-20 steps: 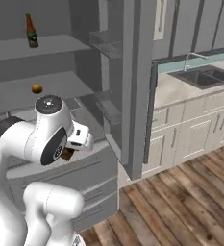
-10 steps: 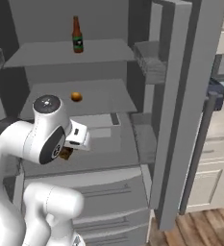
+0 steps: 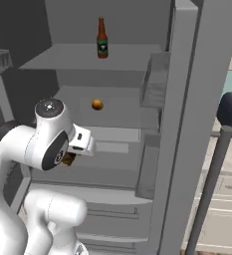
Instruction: Place the beer on the top shelf of the fridge to keep it out of children's reach, and place the mango and sweet potato on lower shelves for easy access.
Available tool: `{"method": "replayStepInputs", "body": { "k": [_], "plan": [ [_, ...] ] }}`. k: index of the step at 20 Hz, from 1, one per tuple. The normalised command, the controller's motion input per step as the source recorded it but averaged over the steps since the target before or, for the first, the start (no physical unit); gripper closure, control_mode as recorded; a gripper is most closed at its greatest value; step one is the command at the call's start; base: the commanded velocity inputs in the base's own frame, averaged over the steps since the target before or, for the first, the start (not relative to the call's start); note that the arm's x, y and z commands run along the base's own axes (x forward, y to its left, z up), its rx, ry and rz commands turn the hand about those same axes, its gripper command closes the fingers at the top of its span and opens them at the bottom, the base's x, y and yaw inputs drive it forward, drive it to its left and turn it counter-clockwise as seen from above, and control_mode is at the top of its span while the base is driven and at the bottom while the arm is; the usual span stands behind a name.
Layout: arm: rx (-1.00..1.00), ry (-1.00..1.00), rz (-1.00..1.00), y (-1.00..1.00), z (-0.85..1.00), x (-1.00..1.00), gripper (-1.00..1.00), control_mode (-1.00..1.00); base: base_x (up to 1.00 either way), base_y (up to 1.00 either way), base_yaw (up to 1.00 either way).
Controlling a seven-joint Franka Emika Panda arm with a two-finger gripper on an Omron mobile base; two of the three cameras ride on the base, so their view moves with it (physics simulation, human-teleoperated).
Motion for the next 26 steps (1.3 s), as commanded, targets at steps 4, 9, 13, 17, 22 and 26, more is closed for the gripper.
{"method": "replayStepInputs", "body": {
  "k": [4,9,13,17,22,26],
  "plan": [
    [0.00,0.00,0.00,0.00,0.00,0.00,1.00,1.00,0.80,0.00,0.38],
    [0.00,0.00,0.00,0.00,0.00,0.00,1.00,1.00,0.96,-0.14,0.21],
    [0.00,0.00,0.00,0.00,0.00,0.00,1.00,1.00,1.00,-0.15,0.11],
    [0.06,-0.06,0.03,-0.02,-0.02,0.50,1.00,-1.00,0.50,-0.02,0.03],
    [0.11,-0.06,0.05,-0.08,-0.13,1.00,1.00,-1.00,0.00,0.00,0.00],
    [0.07,-0.06,0.03,-0.07,-0.11,1.00,1.00,-1.00,0.00,0.00,0.00]
  ]
}}
